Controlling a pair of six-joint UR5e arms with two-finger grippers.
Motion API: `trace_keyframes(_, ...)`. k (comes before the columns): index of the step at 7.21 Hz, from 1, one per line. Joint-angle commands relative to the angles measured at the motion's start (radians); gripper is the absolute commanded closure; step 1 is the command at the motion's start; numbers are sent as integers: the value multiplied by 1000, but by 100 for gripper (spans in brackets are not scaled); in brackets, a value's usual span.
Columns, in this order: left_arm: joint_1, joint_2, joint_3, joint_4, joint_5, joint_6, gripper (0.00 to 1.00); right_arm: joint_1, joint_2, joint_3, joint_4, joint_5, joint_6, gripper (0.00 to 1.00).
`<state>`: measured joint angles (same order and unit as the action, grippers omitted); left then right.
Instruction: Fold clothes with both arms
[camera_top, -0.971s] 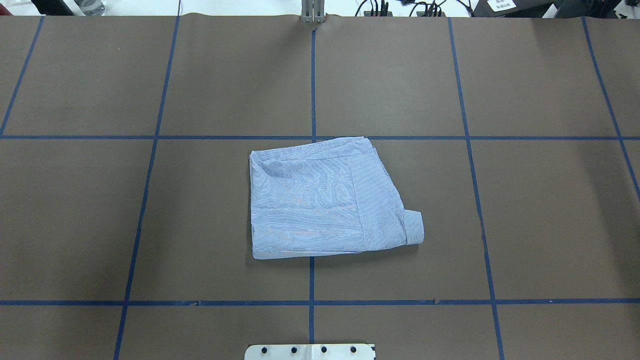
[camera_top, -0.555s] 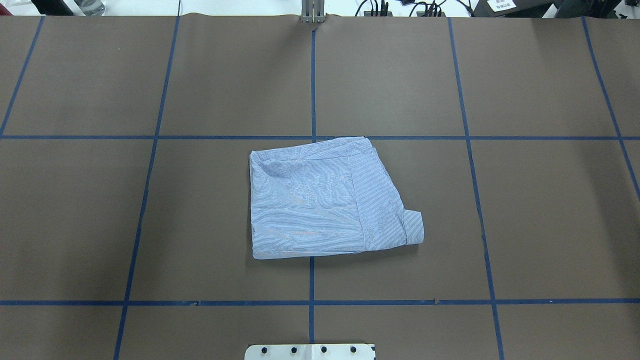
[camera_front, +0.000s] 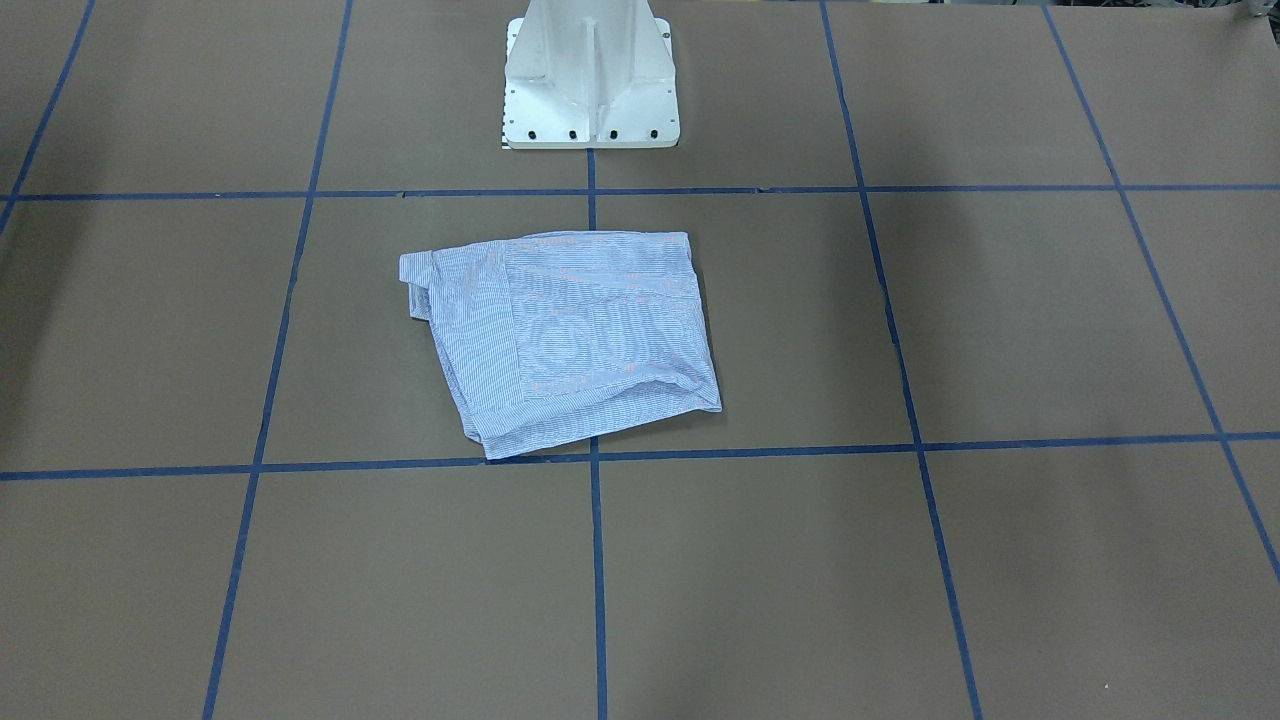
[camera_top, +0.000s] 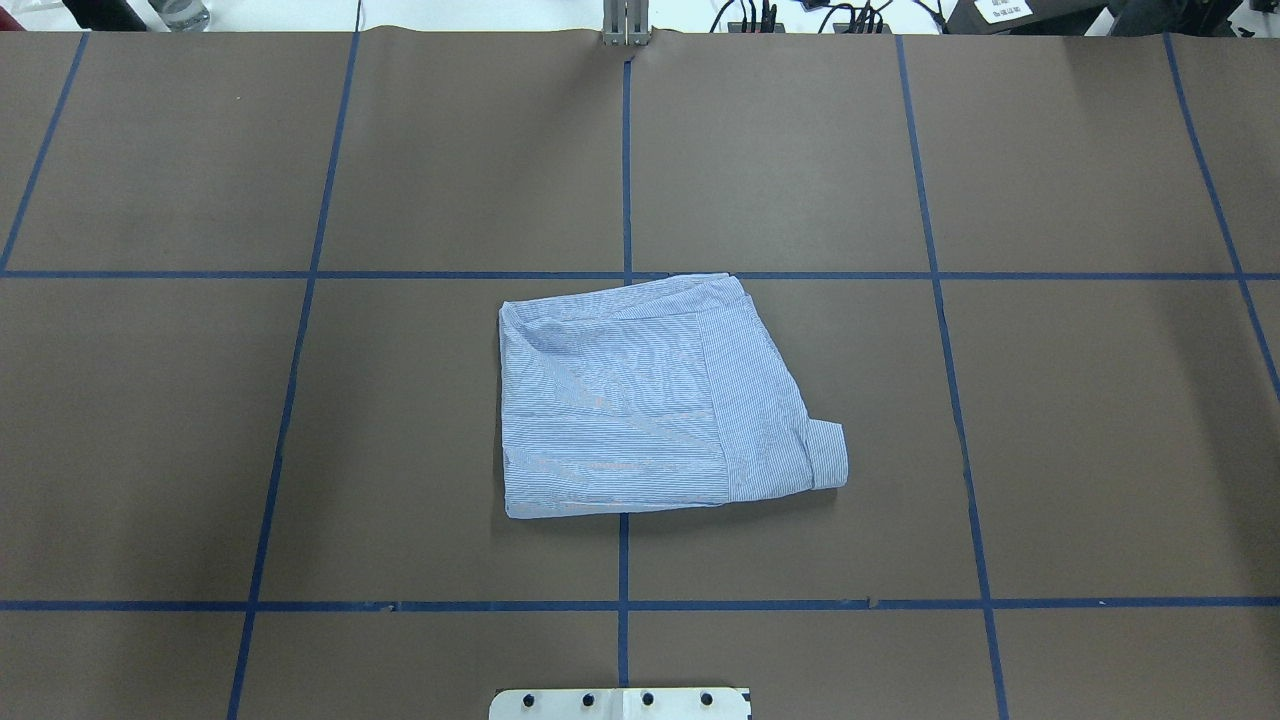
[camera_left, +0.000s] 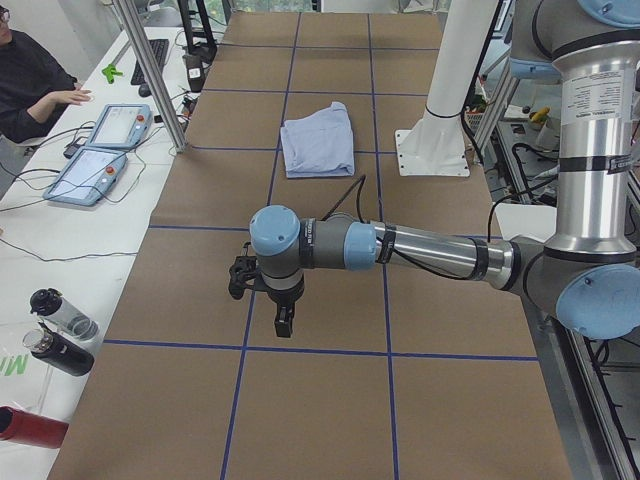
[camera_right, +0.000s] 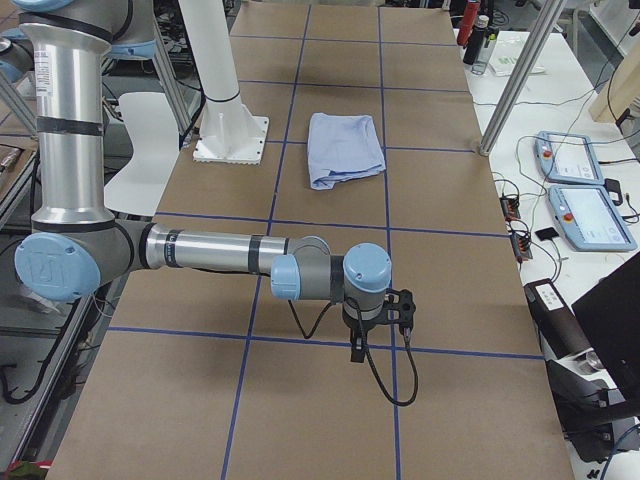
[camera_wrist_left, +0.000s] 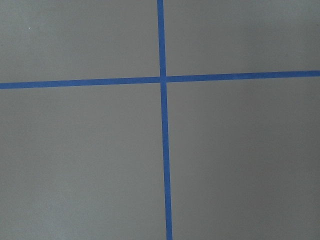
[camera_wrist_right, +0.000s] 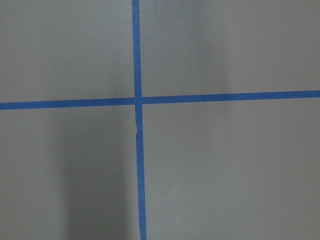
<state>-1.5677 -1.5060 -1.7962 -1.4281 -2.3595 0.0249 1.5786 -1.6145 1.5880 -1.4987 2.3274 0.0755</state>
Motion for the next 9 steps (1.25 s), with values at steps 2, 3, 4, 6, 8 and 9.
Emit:
trace_keyframes(2, 0, 1, 1, 0, 0, 0, 0, 0, -1, -3, -2, 0, 7, 0)
trace_keyframes(3, 0, 1, 3, -2, -1, 0, 0, 0, -1, -5, -2, 0, 9, 0)
trace_keyframes(4, 0, 1, 1, -2, -1, 0, 0, 0, 1, -6, -2, 0, 10, 0)
trace_keyframes(6, 0, 1, 1, -2, -1, 0, 0, 0, 4, -5, -17, 0, 10, 0)
trace_keyframes(8, 0, 0, 0, -3, -1, 0, 0, 0, 19, 4, -52, 6, 10, 0)
trace_keyframes(9, 0, 1, 0, -3, -4, 0, 0, 0, 21, 6, -52, 7, 10, 0)
